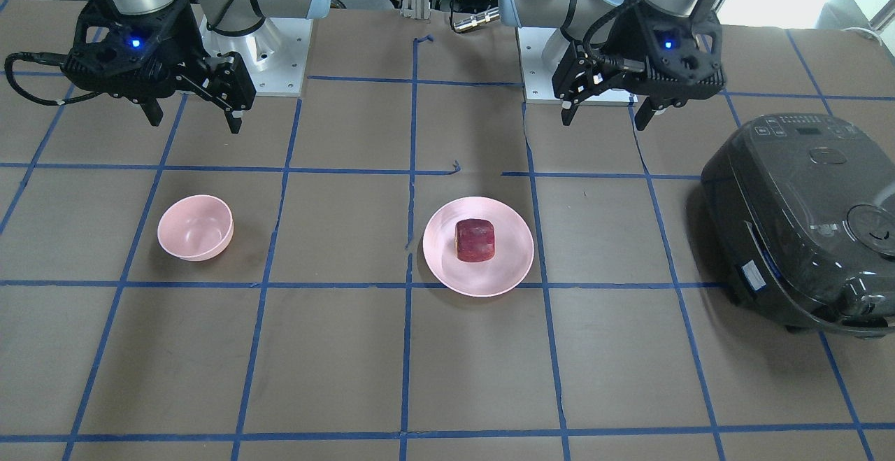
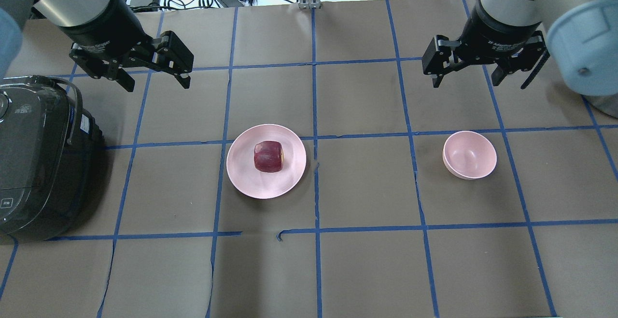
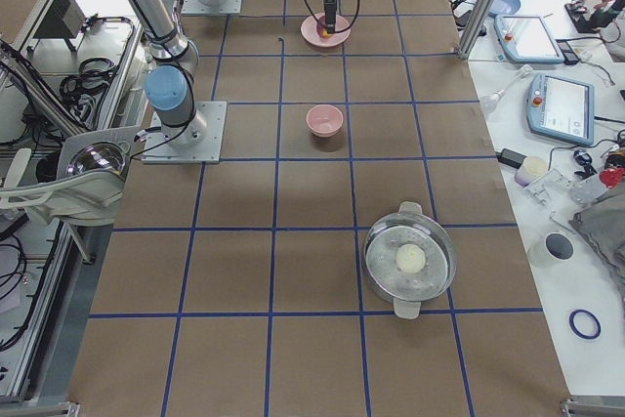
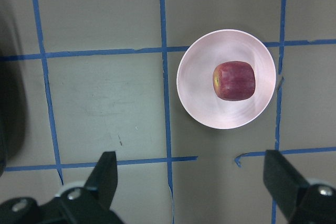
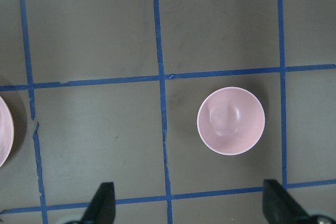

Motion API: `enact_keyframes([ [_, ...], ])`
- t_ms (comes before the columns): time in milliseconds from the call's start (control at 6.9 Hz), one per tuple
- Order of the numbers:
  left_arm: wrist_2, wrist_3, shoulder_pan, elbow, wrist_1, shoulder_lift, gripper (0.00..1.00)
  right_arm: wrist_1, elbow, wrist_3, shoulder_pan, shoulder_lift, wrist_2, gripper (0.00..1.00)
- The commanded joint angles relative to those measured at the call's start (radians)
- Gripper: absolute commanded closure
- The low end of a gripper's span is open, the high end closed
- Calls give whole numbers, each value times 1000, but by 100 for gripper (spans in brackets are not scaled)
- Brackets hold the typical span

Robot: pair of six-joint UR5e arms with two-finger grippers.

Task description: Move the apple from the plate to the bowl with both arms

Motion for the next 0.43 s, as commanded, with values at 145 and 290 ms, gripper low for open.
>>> enact_keyframes([
  [145, -2, -261, -111, -73, 139, -136, 0, -5, 1, -2, 0, 4, 5, 0],
  [290, -1, -283, -150, -101, 217, -180, 0, -5, 1, -2, 0, 5, 3, 0],
])
